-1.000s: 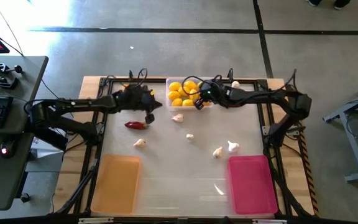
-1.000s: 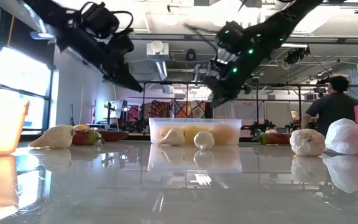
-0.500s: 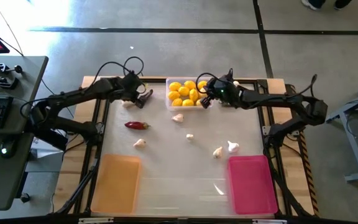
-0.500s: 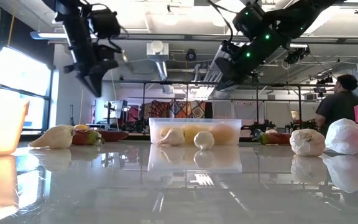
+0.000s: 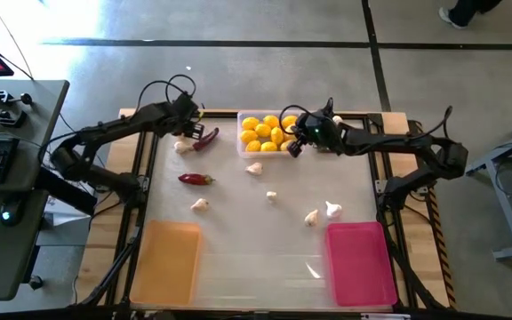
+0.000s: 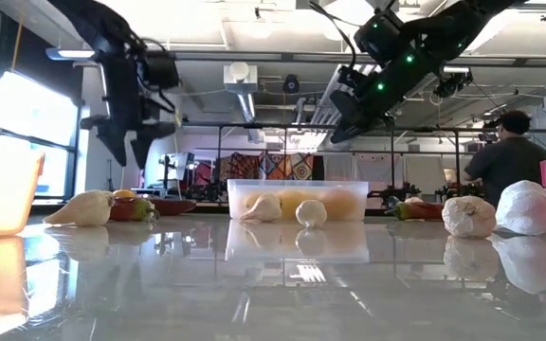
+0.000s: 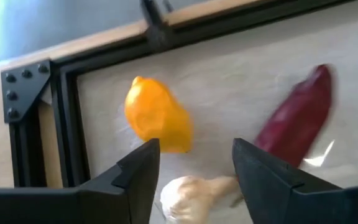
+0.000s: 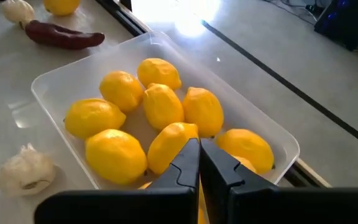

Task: Sort produce into baskets
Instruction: Put the lemon into the transparent bin

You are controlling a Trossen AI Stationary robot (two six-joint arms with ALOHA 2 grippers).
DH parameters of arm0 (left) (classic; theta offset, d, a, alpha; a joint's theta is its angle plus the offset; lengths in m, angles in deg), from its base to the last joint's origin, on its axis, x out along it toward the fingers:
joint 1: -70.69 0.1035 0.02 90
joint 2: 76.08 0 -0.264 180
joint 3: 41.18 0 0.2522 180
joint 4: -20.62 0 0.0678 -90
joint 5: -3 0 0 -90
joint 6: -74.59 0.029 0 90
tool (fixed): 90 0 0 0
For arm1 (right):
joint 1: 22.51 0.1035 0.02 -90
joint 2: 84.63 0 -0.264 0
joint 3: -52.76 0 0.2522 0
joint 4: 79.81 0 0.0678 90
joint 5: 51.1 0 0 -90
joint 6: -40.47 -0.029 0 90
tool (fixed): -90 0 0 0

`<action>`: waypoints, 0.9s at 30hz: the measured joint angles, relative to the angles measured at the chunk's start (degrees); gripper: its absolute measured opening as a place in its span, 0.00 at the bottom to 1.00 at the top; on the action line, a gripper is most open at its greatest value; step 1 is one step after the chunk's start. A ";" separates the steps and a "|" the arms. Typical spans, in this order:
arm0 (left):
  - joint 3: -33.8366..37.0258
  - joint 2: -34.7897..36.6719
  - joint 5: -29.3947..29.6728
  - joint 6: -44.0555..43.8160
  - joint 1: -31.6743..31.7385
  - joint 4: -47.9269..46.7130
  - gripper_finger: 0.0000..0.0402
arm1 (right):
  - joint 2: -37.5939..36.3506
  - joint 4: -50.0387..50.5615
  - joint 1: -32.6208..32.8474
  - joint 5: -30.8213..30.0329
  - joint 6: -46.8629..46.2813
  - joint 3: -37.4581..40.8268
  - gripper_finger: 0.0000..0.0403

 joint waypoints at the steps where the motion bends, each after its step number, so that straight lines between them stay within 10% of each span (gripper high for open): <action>1: 0.00 -1.23 0.08 -0.09 0.46 0.11 0.49 | 0.00 -0.18 0.00 -0.02 0.00 0.34 0.00; 27: 0.02 -15.70 4.16 1.02 6.20 6.20 0.52 | 0.04 -0.81 0.87 -0.02 0.26 1.34 0.00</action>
